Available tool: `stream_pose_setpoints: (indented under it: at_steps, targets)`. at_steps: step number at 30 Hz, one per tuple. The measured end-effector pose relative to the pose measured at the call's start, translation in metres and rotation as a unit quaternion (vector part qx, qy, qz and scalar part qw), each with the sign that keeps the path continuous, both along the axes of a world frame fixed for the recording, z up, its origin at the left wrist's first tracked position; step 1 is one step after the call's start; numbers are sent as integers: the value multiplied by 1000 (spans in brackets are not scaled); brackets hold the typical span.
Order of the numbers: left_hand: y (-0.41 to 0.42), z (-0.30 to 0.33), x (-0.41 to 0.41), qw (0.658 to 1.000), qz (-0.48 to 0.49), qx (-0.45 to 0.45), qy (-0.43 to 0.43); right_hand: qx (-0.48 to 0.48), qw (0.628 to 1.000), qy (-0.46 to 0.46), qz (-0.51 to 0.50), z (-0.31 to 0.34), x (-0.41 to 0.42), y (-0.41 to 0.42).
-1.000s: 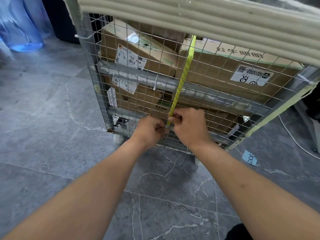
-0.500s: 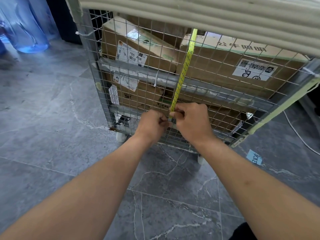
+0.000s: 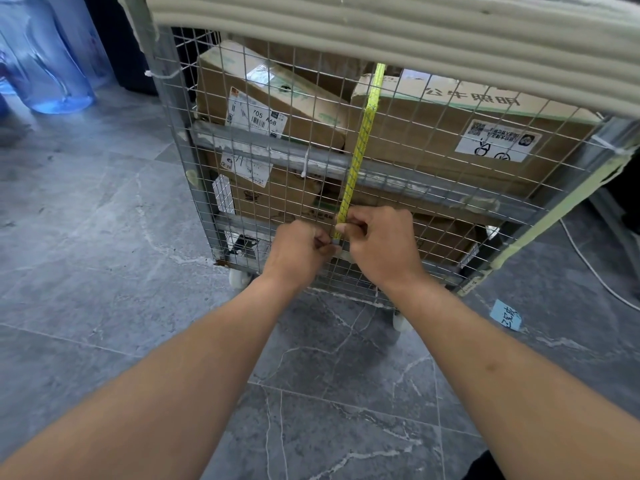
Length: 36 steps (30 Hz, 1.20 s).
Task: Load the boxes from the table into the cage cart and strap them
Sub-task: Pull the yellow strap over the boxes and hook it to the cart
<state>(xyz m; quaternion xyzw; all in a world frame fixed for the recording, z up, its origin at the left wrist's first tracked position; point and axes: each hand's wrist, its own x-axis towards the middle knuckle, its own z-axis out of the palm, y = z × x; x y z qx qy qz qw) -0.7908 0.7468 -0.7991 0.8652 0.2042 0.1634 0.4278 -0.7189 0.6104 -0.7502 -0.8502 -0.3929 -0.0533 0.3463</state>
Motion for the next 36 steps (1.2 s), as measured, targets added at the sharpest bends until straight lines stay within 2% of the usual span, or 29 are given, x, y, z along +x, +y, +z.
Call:
stream_pose_setpoints:
  at_steps: [5,13,23,29,36]
  targets:
    - [1,4,4,999,33,30,-12,5,1000,-23,-4,-1,0,1]
    - [2,10,3,986,-15,166,12,1,998,-55,-41,-4,-4,10]
    - [0,14,0,975,-31,220,31,-6,991,-115,-61,0,-9,10]
    - [-4,20,-2,968,-29,243,50,14,993,-69,-91,1,-14,14]
    - [-9,25,0,976,-7,214,49,40,990,-14,-135,5,-18,21]
